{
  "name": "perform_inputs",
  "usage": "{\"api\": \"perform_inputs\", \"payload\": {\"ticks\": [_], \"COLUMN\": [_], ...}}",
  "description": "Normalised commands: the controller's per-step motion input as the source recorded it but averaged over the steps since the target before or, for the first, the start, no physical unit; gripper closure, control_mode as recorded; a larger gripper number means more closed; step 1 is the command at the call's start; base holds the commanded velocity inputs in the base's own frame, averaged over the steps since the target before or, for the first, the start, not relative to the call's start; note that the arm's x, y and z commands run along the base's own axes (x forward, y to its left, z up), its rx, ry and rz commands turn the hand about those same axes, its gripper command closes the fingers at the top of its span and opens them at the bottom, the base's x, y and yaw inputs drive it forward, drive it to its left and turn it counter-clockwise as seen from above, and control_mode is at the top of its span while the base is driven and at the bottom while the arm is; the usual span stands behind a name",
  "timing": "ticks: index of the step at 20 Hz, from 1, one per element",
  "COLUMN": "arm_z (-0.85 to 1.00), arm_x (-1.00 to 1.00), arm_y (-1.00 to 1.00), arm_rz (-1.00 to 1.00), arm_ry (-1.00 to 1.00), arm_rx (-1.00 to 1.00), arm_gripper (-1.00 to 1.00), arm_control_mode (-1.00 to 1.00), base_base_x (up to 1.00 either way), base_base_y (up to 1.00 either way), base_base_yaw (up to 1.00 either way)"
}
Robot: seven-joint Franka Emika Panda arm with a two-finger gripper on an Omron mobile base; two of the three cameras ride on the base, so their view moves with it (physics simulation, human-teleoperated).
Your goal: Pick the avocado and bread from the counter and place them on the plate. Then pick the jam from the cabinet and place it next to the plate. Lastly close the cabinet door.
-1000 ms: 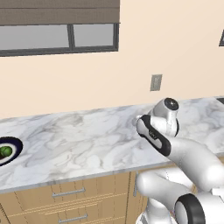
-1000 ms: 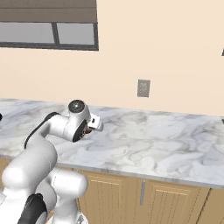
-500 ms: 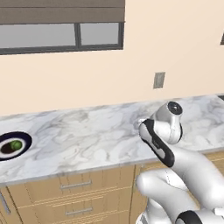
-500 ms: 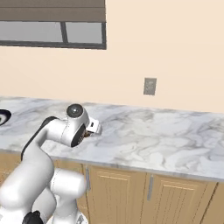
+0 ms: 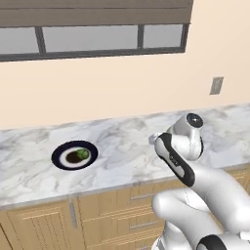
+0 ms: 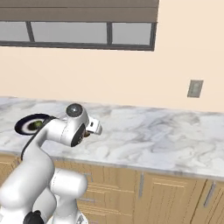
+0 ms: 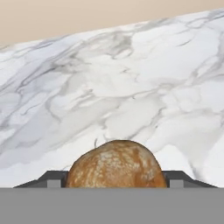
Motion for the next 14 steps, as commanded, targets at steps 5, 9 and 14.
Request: {"api": "perform_inputs", "payload": {"ticks": [5,9,14], "arm_z": [0.00,0.00,0.00], "arm_x": [0.00,0.00,0.00], "arm_y": [0.00,0.00,0.00], "arm_rz": [0.00,0.00,0.00], "arm_ry": [0.00,0.00,0.00], "arm_rx": [0.00,0.00,0.00], "arm_gripper": [1.00,1.00,1.00], "arm_control_mode": [1.00,1.00,1.00], "base_base_x": [0.01,0.13,0.32], "base_base_y": [1.00,1.00,0.94], "base_base_yaw": [-0.07,-0.10,-0.13]}}
